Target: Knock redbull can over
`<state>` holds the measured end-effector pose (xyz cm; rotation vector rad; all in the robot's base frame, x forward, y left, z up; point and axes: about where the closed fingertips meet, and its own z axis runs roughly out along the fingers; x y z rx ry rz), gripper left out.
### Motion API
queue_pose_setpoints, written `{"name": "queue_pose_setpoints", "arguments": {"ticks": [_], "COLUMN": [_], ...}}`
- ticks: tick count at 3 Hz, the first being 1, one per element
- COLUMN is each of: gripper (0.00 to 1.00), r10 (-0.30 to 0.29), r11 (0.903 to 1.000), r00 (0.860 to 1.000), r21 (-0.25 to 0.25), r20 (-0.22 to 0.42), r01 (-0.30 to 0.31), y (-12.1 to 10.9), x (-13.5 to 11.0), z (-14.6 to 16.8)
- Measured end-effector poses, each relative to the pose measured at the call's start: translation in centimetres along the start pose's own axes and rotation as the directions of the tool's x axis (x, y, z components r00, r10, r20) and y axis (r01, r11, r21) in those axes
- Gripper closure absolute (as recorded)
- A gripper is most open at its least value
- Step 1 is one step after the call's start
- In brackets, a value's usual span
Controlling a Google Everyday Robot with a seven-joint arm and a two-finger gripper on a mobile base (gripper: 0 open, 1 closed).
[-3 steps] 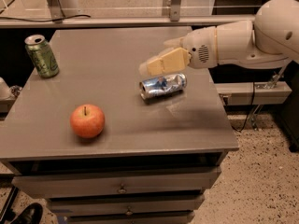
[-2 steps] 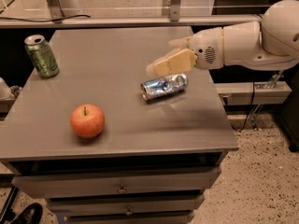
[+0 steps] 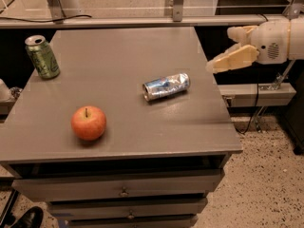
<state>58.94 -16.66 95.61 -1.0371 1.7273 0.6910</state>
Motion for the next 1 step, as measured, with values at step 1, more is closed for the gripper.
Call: {"name": "queue_pose_setpoints", "arguments": {"ticks": [1], "gripper": [0.00], "r10": [-0.040], "r11": [0.9983], "r00": [0.999], "r21": [0.044], "r20": [0.025], "r01": [0.039], "y": [-1.41], "x": [-2.13], "z": [-1.81]}}
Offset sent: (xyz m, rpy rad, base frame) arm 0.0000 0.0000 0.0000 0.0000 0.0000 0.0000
